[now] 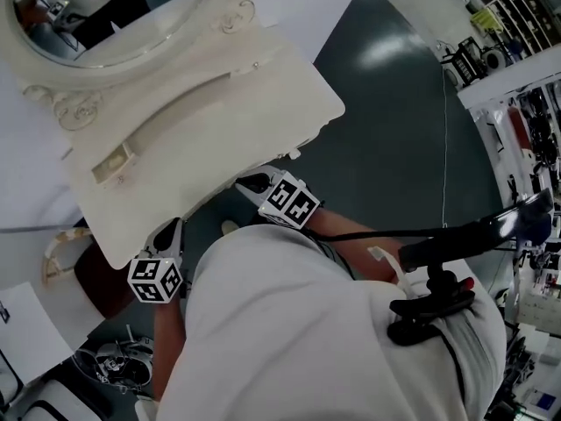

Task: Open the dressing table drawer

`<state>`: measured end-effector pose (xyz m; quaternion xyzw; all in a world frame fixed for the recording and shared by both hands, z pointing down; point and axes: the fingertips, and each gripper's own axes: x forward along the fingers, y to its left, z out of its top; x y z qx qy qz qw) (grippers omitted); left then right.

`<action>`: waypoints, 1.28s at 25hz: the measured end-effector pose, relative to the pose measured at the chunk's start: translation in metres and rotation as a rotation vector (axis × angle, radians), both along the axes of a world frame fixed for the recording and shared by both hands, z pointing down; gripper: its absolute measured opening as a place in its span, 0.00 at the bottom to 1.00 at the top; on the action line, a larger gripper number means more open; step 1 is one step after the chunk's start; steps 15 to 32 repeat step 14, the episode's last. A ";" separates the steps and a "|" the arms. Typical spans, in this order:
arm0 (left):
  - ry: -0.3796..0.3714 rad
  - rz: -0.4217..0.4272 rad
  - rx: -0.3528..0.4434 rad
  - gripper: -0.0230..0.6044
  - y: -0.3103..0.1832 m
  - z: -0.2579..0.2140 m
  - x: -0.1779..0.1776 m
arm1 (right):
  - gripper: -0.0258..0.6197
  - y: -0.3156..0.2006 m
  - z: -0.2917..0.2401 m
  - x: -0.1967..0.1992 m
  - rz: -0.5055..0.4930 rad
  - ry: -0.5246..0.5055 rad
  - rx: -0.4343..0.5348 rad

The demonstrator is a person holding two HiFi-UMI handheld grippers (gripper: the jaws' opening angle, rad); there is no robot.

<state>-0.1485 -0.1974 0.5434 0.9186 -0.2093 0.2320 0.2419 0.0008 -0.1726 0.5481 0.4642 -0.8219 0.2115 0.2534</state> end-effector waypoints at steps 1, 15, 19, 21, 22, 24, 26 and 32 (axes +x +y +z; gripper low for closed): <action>0.002 0.005 0.000 0.04 0.000 0.000 0.001 | 0.04 0.000 0.000 0.001 0.002 0.001 0.001; 0.012 0.056 -0.015 0.04 0.012 -0.004 0.013 | 0.04 0.008 -0.005 0.002 -0.004 0.011 -0.005; 0.012 0.056 -0.015 0.04 0.012 -0.004 0.013 | 0.04 0.008 -0.005 0.002 -0.004 0.011 -0.005; 0.012 0.056 -0.015 0.04 0.012 -0.004 0.013 | 0.04 0.008 -0.005 0.002 -0.004 0.011 -0.005; 0.012 0.056 -0.015 0.04 0.012 -0.004 0.013 | 0.04 0.008 -0.005 0.002 -0.004 0.011 -0.005; 0.012 0.056 -0.015 0.04 0.012 -0.004 0.013 | 0.04 0.008 -0.005 0.002 -0.004 0.011 -0.005; 0.012 0.056 -0.015 0.04 0.012 -0.004 0.013 | 0.04 0.008 -0.005 0.002 -0.004 0.011 -0.005; 0.012 0.056 -0.015 0.04 0.012 -0.004 0.013 | 0.04 0.008 -0.005 0.002 -0.004 0.011 -0.005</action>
